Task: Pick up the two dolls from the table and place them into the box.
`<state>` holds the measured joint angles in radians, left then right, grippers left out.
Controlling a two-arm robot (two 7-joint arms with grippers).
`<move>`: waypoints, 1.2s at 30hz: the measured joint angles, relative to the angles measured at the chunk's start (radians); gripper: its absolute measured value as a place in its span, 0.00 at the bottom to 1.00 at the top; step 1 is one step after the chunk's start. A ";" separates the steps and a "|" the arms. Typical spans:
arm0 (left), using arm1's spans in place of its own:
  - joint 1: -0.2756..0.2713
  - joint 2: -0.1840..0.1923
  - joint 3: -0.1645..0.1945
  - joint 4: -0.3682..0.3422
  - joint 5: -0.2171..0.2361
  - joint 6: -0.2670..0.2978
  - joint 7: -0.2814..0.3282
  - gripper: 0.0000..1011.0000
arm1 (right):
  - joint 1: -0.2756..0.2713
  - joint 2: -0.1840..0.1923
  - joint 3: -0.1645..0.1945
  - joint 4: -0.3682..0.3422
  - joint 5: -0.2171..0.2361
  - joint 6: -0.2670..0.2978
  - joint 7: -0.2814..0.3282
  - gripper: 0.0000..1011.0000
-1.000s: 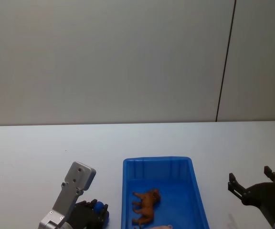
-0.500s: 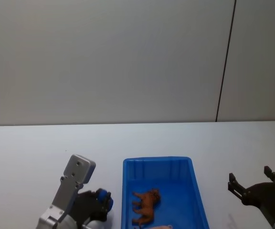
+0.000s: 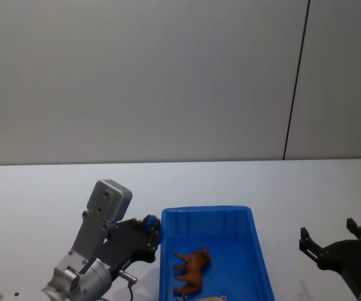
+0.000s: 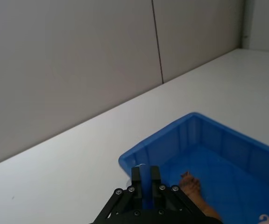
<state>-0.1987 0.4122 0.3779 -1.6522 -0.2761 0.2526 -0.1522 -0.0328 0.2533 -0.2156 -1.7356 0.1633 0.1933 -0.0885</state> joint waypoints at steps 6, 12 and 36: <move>-0.015 -0.007 0.000 -0.007 -0.003 -0.046 -0.064 0.09 | 0.000 0.000 0.000 0.000 0.000 0.000 0.000 0.99; -0.031 -0.019 0.001 -0.006 -0.025 -0.088 -0.137 0.17 | 0.000 0.000 0.000 0.000 0.000 0.000 0.000 0.99; -0.059 -0.045 0.012 0.002 -0.069 -0.154 -0.252 0.89 | 0.000 0.000 0.000 0.000 0.000 0.000 0.000 0.99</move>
<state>-0.2574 0.3668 0.3897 -1.6502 -0.3448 0.0986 -0.4040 -0.0328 0.2533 -0.2156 -1.7356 0.1633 0.1933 -0.0885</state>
